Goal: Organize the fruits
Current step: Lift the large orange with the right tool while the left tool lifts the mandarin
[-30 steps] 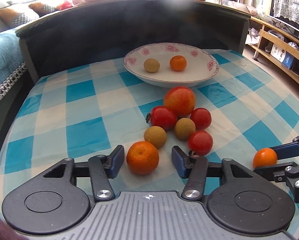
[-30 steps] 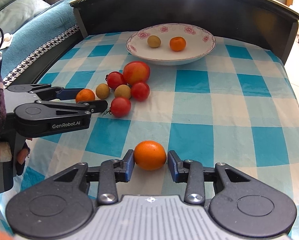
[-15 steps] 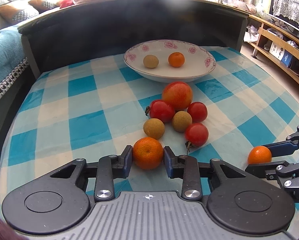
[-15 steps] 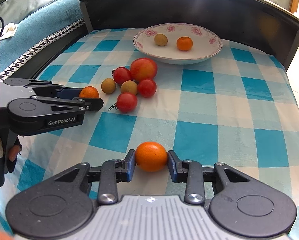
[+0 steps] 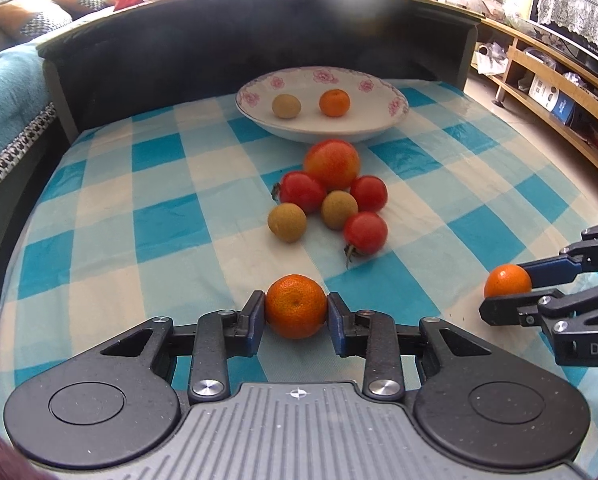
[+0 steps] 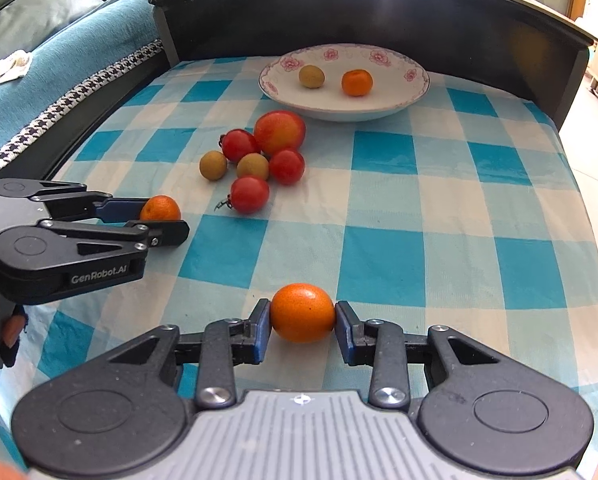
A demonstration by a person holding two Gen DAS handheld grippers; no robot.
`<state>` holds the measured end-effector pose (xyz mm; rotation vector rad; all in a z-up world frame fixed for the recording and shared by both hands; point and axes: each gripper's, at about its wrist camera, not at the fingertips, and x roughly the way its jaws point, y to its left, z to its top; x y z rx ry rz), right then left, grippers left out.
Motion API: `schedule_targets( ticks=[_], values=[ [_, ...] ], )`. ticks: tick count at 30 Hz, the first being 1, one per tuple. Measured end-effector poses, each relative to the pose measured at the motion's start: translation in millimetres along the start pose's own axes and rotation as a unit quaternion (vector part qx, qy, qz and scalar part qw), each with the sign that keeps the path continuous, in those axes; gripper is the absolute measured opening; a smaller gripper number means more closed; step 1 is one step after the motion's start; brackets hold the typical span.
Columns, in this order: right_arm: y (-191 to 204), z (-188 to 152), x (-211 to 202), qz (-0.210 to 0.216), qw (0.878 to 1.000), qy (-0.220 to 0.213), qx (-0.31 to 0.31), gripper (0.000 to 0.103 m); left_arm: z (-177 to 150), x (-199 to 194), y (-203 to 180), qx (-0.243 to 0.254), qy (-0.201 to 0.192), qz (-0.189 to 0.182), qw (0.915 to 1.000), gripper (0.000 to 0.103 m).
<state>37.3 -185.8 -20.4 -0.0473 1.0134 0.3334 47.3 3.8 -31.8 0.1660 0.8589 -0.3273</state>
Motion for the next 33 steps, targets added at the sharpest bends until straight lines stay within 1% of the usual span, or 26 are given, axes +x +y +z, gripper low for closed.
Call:
schedule_targets(
  ticks=[5, 8, 11, 14, 18, 23, 26, 27, 29, 31, 33],
  values=[
    [-1.2, -2.3, -0.2, 0.001, 1.000, -0.001, -0.005, 0.037, -2.5, -1.6, -1.6, -0.003, -0.002, 0.000, 1.0000, 0.043],
    [-1.1, -2.4, 0.1, 0.002, 1.000, -0.001, -0.005, 0.037, -3.5, -1.6, -4.0, 0.006, -0.005, 0.005, 1.0000, 0.045],
    [-1.6, -2.7, 0.1, 0.004, 1.000, -0.001, -0.005, 0.038, -3.5, -1.1, -3.6, 0.006, -0.006, 0.006, 0.9999, 0.055],
    [-2.6, -4.0, -0.8, 0.009, 1.000, -0.001, -0.004, 0.041, -3.9, -0.4, -4.2, 0.008, -0.005, 0.008, 0.9999, 0.064],
    [-2.5, -6.0, -1.5, 0.014, 1.000, -0.001, -0.008, 0.045, -5.1, 0.5, -5.6, 0.014, -0.007, 0.010, 0.9998, 0.068],
    [-1.2, -7.3, -2.4, 0.008, 1.000, -0.003, -0.011, 0.044, -6.4, 0.4, -5.7, 0.013, -0.010, 0.010, 0.9998, 0.068],
    [2.2, -8.9, -4.1, -0.001, 1.000, 0.002, -0.017, 0.044, -6.3, -0.4, -7.2, 0.016, -0.010, 0.006, 0.9998, 0.061],
    [3.9, -9.8, -4.5, -0.005, 1.000, 0.002, -0.020, 0.042, -6.2, -0.7, -8.4, 0.019, -0.011, 0.004, 0.9998, 0.057],
    [5.6, -11.7, -5.8, -0.010, 1.000, 0.002, -0.020, 0.037, -6.1, -1.2, -10.7, 0.022, -0.011, 0.002, 0.9997, 0.054],
    [6.1, -13.5, -7.4, -0.013, 1.000, 0.003, -0.017, 0.037, -6.1, -1.3, -11.7, 0.024, -0.011, 0.002, 0.9996, 0.050],
    [6.0, -15.6, -9.1, -0.016, 1.000, 0.003, -0.013, 0.037, -5.8, -1.9, -11.4, 0.025, -0.011, 0.001, 0.9996, 0.044]
  ],
)
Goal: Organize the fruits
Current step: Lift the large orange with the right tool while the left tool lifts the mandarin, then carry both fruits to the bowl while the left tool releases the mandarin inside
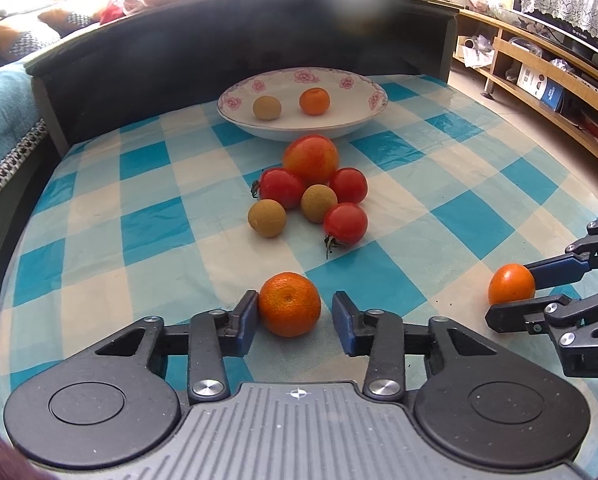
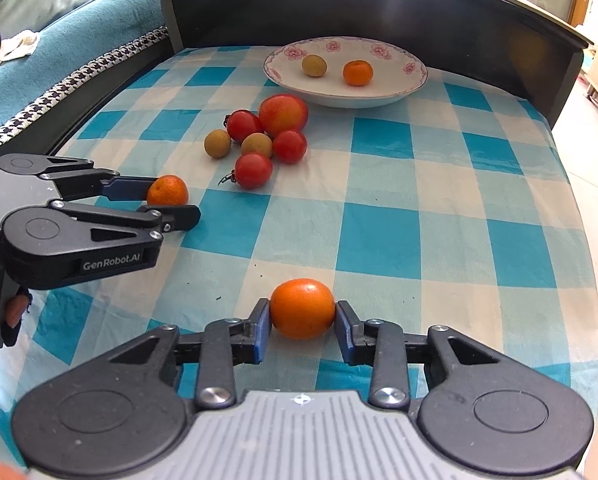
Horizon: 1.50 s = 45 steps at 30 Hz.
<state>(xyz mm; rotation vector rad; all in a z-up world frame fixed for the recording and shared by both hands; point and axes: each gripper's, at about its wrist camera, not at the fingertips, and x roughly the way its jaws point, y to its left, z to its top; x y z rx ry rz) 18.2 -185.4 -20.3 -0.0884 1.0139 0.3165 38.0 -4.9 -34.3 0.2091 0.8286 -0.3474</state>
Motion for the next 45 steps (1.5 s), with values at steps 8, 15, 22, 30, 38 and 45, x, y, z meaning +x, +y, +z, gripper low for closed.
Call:
schedule_targets(
  ticks=[8, 15, 22, 30, 38, 45],
  values=[
    [-0.7, -0.2, -9.7, -0.002, 1.000, -0.013, 0.016, 0.036, 2.2, -5.5, 3.7, -0.012, -0.004, 0.001, 0.9999, 0.040],
    [-1.4, 3.3, -15.4, 0.004, 0.999, -0.026, 0.023, 0.036, 2.0, -8.8, 2.8, -0.016, -0.007, 0.001, 0.9998, 0.040],
    [-3.3, 5.8, -18.8, 0.005, 0.999, -0.037, 0.031, 0.036, 5.8, -16.3, 2.0, -0.025, -0.019, -0.005, 0.9995, 0.040],
    [-7.4, 14.6, -19.8, 0.004, 0.998, -0.048, 0.041, 0.036, 13.7, -22.4, -1.2, -0.031, -0.034, -0.015, 0.9988, 0.040],
    [-9.4, 36.4, -20.3, 0.004, 0.996, -0.069, 0.051, 0.037, 23.2, -24.2, -5.2, -0.026, -0.045, -0.022, 0.9984, 0.040],
    [-14.0, 54.8, -18.1, 0.005, 0.995, -0.081, 0.059, 0.037, 37.5, -20.2, -4.0, -0.029, -0.054, -0.027, 0.9978, 0.040]
  ],
)
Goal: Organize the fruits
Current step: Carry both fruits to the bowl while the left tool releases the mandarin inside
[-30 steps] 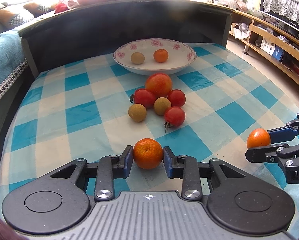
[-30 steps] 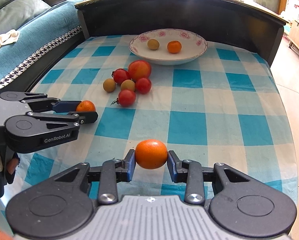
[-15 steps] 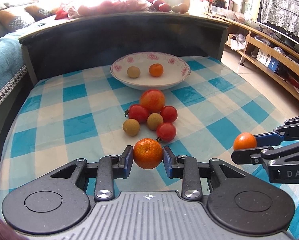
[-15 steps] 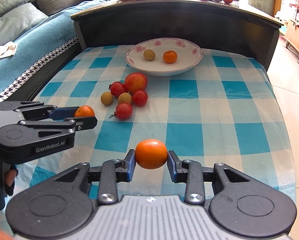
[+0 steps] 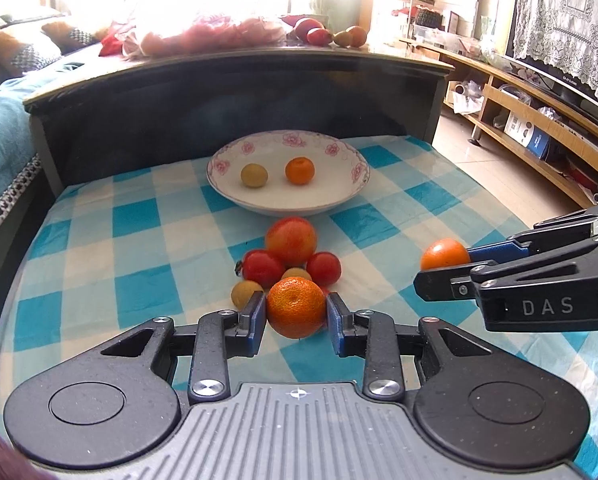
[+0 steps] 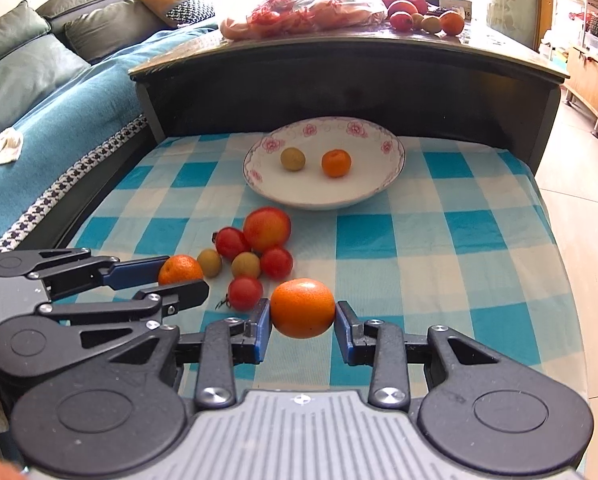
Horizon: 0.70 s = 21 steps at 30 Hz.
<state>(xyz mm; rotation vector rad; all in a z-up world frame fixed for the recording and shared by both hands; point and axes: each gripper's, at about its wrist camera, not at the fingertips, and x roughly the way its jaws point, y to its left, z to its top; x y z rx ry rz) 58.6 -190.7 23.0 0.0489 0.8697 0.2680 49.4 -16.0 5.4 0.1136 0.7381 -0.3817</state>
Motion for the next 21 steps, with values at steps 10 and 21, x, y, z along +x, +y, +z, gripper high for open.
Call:
schedule_targets(
  ticks=[10, 21],
  values=[
    [-7.4, 26.5, 18.4, 0.007, 1.000, -0.008, 0.015, 0.037, 25.5, 12.7, 4.4, 0.000, -0.013, -0.005, 0.9999, 0.040],
    [-16.9, 60.5, 48.3, 0.012, 1.000, -0.014, 0.020, 0.037, 50.7, 40.0, 15.1, -0.007, -0.014, -0.003, 0.9999, 0.040]
  ],
)
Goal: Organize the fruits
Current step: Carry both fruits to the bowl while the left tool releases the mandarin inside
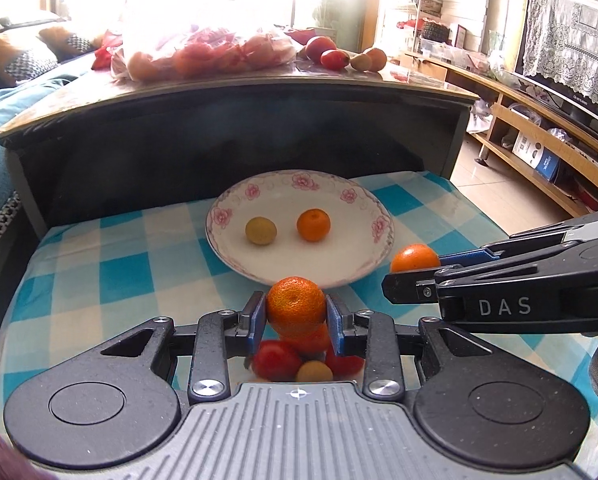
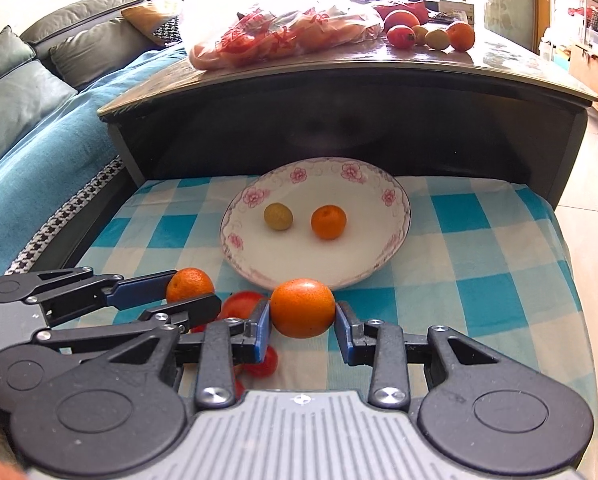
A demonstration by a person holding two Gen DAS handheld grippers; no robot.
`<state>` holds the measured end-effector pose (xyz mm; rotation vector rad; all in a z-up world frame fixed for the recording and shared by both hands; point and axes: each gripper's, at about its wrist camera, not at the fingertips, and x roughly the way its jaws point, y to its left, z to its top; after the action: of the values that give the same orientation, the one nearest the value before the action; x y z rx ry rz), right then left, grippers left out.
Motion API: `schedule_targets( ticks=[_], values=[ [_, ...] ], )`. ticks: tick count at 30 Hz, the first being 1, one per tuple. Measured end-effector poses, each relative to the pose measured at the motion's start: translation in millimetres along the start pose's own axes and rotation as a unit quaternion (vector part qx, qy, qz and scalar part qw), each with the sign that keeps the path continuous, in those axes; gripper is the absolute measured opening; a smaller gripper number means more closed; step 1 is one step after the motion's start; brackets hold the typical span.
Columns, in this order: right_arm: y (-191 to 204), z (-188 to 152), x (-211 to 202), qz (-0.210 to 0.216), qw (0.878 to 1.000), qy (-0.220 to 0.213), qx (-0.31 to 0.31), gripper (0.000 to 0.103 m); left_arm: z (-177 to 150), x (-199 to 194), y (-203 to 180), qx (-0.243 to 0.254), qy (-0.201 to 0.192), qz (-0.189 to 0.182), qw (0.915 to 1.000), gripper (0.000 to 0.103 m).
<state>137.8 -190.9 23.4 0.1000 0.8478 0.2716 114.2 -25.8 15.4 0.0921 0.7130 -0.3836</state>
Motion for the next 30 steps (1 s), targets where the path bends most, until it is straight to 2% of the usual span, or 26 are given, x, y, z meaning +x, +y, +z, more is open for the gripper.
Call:
schedule_targets(
  ticks=[12, 26, 28, 30],
  values=[
    [-18.1, 27.3, 38.6, 0.001, 1.000, 0.002, 0.003, 0.037, 21.3, 39.5, 8.8, 0.009, 0.004, 0.008, 0.9999, 0.039],
    [-27.9, 30.3, 64.9, 0.012, 1.000, 0.004, 0.017, 0.038, 21.1, 59.8, 17.4, 0.001, 0.014, 0.011, 0.9998, 0.039],
    [-28.1, 31.4, 65.4, 0.012, 1.000, 0.000, 0.018, 0.038, 21.1, 59.5, 17.8, -0.002, 0.013, 0.012, 0.9998, 0.040],
    [-28.4, 33.1, 64.5, 0.020, 1.000, -0.005, 0.021, 0.038, 20.8, 58.7, 17.7, -0.002, 0.011, 0.011, 0.9999, 0.049]
  ],
)
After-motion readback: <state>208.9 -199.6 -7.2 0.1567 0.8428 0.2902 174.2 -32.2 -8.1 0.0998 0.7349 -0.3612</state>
